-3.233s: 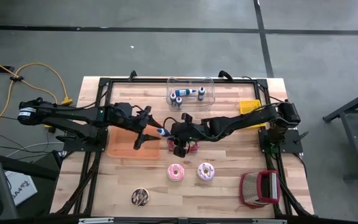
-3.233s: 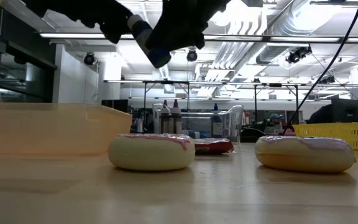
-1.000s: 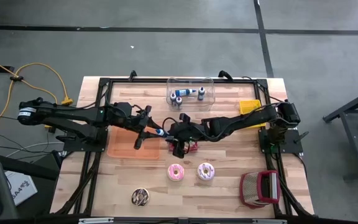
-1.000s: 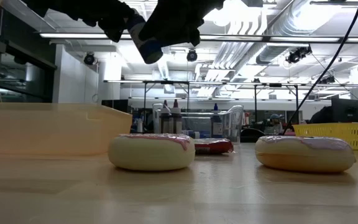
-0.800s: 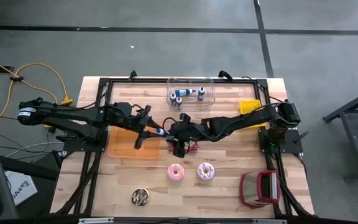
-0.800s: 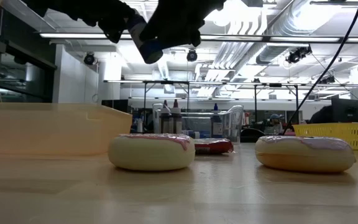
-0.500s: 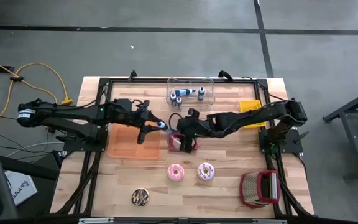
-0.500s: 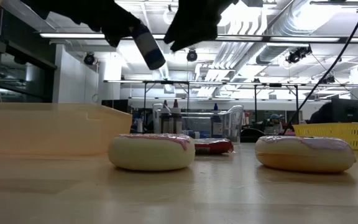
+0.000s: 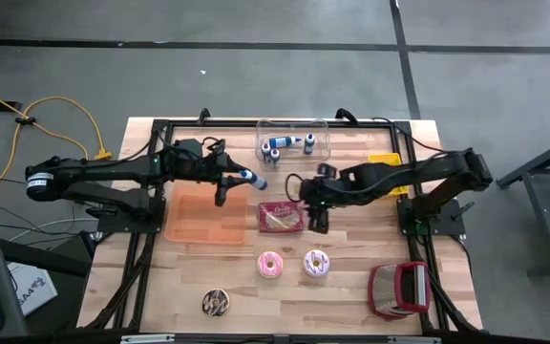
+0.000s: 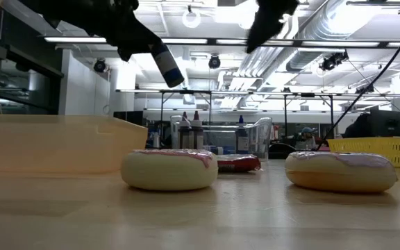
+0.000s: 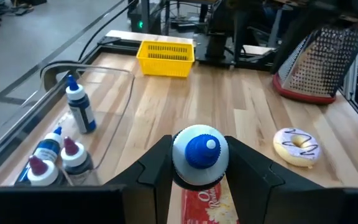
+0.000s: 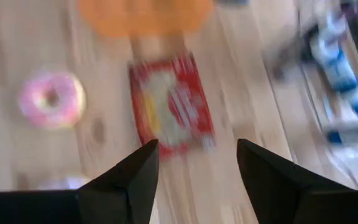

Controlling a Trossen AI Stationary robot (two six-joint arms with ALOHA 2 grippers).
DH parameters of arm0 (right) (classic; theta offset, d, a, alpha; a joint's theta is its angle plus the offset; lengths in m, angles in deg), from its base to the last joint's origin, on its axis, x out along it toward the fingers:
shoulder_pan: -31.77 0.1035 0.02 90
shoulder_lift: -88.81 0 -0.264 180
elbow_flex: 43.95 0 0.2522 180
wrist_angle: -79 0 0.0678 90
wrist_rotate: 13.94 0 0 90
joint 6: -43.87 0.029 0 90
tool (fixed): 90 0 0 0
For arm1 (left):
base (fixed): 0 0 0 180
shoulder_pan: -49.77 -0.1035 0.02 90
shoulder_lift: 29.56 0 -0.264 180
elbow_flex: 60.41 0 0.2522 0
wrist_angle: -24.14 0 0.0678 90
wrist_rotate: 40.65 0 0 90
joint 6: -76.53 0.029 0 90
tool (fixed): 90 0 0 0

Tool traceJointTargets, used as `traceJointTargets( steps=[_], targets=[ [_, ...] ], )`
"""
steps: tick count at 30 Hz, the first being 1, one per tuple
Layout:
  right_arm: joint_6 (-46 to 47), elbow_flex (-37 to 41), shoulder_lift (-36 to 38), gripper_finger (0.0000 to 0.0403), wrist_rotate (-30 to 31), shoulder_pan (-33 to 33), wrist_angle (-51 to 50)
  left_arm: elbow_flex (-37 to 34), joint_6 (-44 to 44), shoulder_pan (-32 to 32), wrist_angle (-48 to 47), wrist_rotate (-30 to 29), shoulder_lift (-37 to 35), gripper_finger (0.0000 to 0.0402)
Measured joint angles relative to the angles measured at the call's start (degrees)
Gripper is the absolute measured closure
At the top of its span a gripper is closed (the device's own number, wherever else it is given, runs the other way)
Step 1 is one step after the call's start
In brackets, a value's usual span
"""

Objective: Pick & Place Food Item
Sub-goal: Put the top blue coloring bottle into the transparent bin

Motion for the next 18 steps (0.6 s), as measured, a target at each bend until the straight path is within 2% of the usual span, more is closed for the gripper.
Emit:
traceJointTargets(
  steps=[8,11,18],
  targets=[
    [8.78,0.36,6.56,0.0199,0.31,-0.70,-15.93,0.00,-0.44,-1.33,0.27,0.36,0.05,0.0284],
    [10.37,2.67,9.57,0.0199,2.09,-0.94,-16.11,0.00,-0.34,-1.30,0.44,0.39,0.46,0.0284],
    [14.91,14.97,22.53,0.0199,7.53,-0.92,-10.74,0.08,-0.13,-1.30,1.52,0.48,1.77,0.0284]
  ],
)
